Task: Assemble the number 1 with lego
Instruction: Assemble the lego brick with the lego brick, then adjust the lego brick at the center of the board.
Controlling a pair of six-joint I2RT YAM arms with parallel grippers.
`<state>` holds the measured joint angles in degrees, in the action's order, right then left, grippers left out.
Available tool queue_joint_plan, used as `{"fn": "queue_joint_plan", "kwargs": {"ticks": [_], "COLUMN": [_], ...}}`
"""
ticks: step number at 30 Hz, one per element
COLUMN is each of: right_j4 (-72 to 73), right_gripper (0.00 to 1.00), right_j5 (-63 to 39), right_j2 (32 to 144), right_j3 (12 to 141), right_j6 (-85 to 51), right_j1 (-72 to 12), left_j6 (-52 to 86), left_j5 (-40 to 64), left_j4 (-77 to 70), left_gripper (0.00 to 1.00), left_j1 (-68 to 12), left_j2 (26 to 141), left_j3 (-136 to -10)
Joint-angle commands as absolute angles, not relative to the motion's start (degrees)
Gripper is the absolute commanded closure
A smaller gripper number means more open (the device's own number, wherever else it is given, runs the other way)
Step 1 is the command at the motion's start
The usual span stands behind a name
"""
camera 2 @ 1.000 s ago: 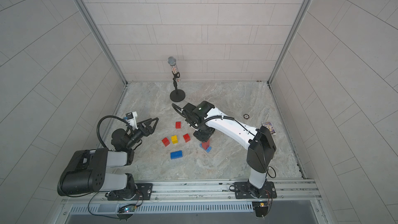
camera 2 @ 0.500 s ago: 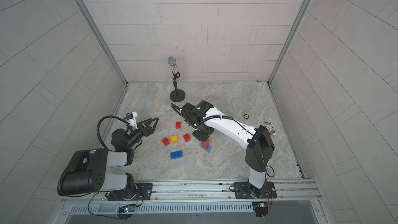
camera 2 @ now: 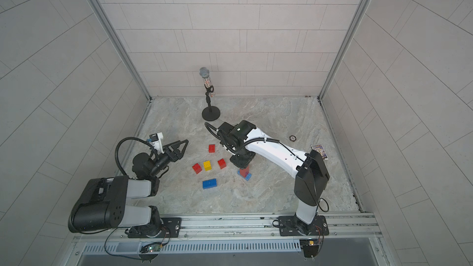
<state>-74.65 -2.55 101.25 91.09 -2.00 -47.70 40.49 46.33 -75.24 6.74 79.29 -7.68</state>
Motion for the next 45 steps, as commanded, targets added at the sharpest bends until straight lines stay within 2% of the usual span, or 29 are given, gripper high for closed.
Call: {"fn": "queue_joint_plan", "kwargs": {"ticks": [1,14,16,20,24,38,45], "right_j4": [-72.14,-71.6,-70.98,-71.02,-71.04,-71.1,-70.8], "right_gripper": [1.0,0.99,0.9,0.63,0.54,0.45,0.44], "right_j5": [-5.43,-2.64,-2.3,-0.8,0.64,7.28,10.29], "right_j2": [106.84,100.53,99.6,98.67,98.4,96.92,95.62], "right_j3": [85.36,87.45,87.53,88.3,88.42,88.09,86.5], "right_j6": [-0.79,4.47,4.82,4.89,4.43,2.68,1.34], "right_j1": [-47.91,-48.7,-48.94,-48.96,-48.96,-48.55,-46.08], "left_j6": [40.53,40.54,40.52,40.56,40.52,40.43,40.43], "left_j5": [46.93,46.93,46.9,46.92,46.89,46.85,46.77], "left_j4": [-77.96,-77.96,-77.96,-77.96,-77.96,-77.96,-77.95], "left_gripper": [0.0,0.0,0.0,0.0,0.0,0.0,0.0], "left_j1": [7.06,7.04,7.08,7.07,7.06,7.06,7.03], "left_j2": [78.91,78.93,78.88,78.87,78.92,78.72,78.57], "left_j3": [-7.65,-7.66,-7.61,-7.65,-7.65,-7.52,-7.47]}}
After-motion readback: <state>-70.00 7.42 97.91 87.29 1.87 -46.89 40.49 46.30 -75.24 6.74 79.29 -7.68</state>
